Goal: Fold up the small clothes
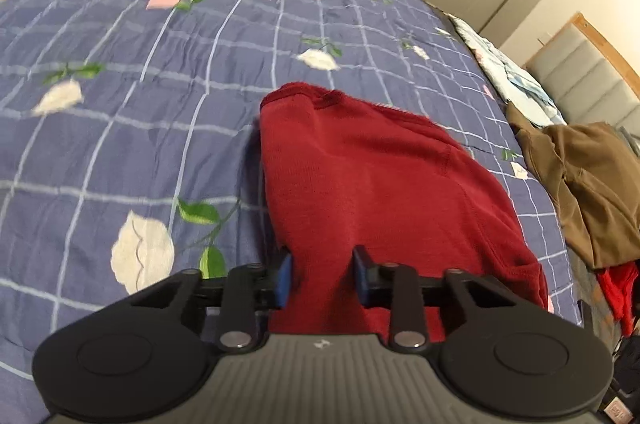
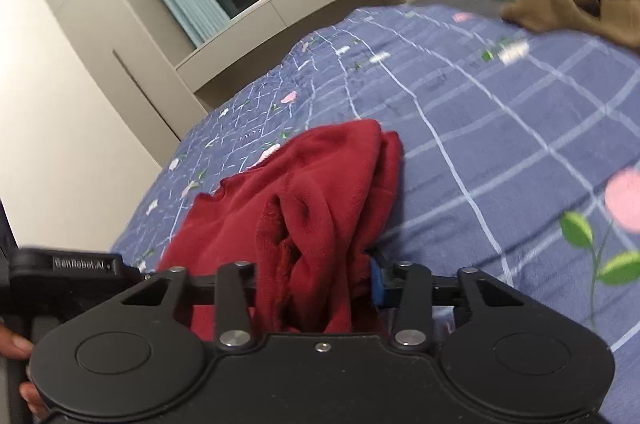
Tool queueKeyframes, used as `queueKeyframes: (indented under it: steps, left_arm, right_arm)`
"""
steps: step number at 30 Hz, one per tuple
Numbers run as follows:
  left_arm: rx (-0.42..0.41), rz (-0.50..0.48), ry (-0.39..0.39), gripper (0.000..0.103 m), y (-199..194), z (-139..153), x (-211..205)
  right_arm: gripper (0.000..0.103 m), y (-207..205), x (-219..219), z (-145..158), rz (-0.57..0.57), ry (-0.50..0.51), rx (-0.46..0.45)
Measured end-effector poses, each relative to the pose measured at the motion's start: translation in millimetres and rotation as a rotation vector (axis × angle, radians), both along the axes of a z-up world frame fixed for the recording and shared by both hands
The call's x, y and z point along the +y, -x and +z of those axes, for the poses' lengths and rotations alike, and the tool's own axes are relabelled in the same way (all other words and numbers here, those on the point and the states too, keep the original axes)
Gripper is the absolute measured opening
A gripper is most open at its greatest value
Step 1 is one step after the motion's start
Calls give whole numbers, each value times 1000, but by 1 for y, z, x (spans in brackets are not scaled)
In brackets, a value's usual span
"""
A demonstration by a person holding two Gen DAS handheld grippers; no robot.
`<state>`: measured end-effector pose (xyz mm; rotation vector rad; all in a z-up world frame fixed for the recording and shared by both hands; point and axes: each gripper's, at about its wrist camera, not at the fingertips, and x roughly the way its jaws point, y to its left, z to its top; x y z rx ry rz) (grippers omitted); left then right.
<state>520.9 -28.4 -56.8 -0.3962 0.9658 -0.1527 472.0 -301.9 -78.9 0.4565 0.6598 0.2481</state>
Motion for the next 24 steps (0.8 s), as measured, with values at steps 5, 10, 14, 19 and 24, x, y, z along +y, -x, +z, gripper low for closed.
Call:
queueKeyframes:
  steps: [5,10,14,19,24]
  left_arm:
    - [-63,-23,-45,26,5,27,-1]
    - [-130,-22,-94,25,16,57,12]
    - [-166,3,-135,25,34,75,34]
    - [-173,63,-158,25,64,82,74]
    - [-143,124,-167,25,92,77,111]
  right_arm:
    - [39,5,18,23,32,62,-50]
    - [39,10,47,46,72,88,-120]
    - [39,18,79,60,122,100,-172]
    - [39,35,122,65,197,117,-207]
    - [39,54,160,60,259,117,-184]
